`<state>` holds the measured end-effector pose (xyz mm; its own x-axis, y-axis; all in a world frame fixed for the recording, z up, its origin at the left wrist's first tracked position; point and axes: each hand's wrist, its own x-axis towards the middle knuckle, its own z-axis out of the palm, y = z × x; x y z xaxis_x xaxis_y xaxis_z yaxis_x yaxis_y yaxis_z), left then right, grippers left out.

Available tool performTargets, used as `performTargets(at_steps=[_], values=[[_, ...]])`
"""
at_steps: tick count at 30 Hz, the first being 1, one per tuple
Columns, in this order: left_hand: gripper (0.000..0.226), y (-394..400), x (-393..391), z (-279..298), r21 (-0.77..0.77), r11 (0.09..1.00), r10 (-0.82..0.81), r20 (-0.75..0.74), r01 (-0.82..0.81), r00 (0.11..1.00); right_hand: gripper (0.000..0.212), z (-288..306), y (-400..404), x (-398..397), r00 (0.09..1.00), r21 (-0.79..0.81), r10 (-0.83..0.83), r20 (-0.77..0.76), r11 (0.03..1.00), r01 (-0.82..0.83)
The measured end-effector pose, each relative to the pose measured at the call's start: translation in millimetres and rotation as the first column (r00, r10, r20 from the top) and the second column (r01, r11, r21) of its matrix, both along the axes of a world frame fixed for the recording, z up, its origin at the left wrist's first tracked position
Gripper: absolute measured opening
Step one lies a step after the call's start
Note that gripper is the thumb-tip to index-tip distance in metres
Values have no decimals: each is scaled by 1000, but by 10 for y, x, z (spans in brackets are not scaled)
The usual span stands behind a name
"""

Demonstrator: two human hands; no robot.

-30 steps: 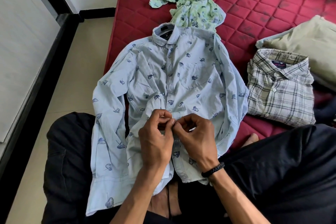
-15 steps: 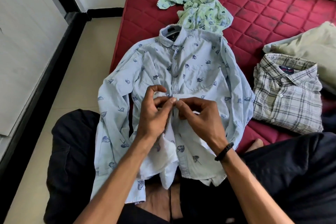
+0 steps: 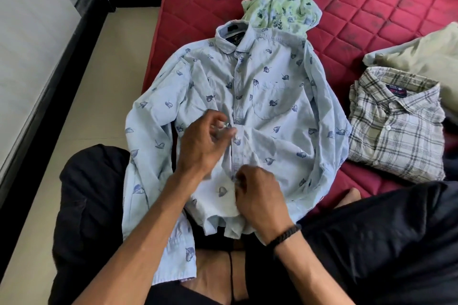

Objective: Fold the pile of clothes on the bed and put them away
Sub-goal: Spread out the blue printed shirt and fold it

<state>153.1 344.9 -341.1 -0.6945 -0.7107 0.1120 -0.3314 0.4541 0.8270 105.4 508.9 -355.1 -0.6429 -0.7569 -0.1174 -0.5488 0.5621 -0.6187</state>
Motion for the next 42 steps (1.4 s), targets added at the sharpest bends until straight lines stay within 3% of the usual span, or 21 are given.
performTargets(at_steps=[2,4,6,9,11,13,15,17,19,22,27,32,34,36,38,42], values=[[16,253,96,214,-69,948,-311,-16,310,950,12,-84,35,53,999,43,-39,-11,998,39],[23,411,247,274,-171,849,-487,112,500,866,23,-91,8,46,996,84,-77,-37,993,79],[38,330,392,214,-308,801,-426,308,513,850,25,-91,-11,23,994,113,-81,-68,990,89],[65,118,574,206,-217,808,-306,641,548,704,36,-63,-24,21,991,130,-91,-98,986,104],[67,48,593,221,-171,838,-211,774,518,597,44,-49,-41,33,990,160,-81,-118,982,100],[55,0,543,260,-232,859,-86,814,457,574,47,-16,-48,39,988,190,-75,-137,977,101],[44,8,486,349,-292,858,-5,818,422,575,42,10,-43,39,985,172,-68,-157,980,95],[37,88,427,427,-310,889,-19,709,336,705,33,40,-28,26,987,143,-85,-140,984,105],[20,302,361,458,-253,946,-59,479,202,876,24,22,-6,-34,983,52,-184,-25,981,185],[7,663,296,332,-223,970,-34,267,96,963,16,-47,16,-186,931,-1,-297,214,953,304],[47,703,359,-141,-243,959,13,544,143,839,21,-74,86,-321,857,-22,-277,435,948,318],[91,590,432,-58,-89,955,-165,634,283,756,15,-88,109,-344,836,-48,-247,491,950,309],[82,536,506,-2,7,977,-183,550,214,815,15,-85,108,-357,846,-38,-229,482,959,281],[45,491,550,-10,76,993,-112,425,87,898,14,-84,111,-372,841,-34,-209,499,965,260],[12,486,578,-44,12,1000,6,378,-12,926,14,-101,110,-388,803,-50,-186,567,965,259],[13,575,548,-104,-164,986,107,490,-29,865,11,-134,107,-393,696,-104,-147,702,947,305]])
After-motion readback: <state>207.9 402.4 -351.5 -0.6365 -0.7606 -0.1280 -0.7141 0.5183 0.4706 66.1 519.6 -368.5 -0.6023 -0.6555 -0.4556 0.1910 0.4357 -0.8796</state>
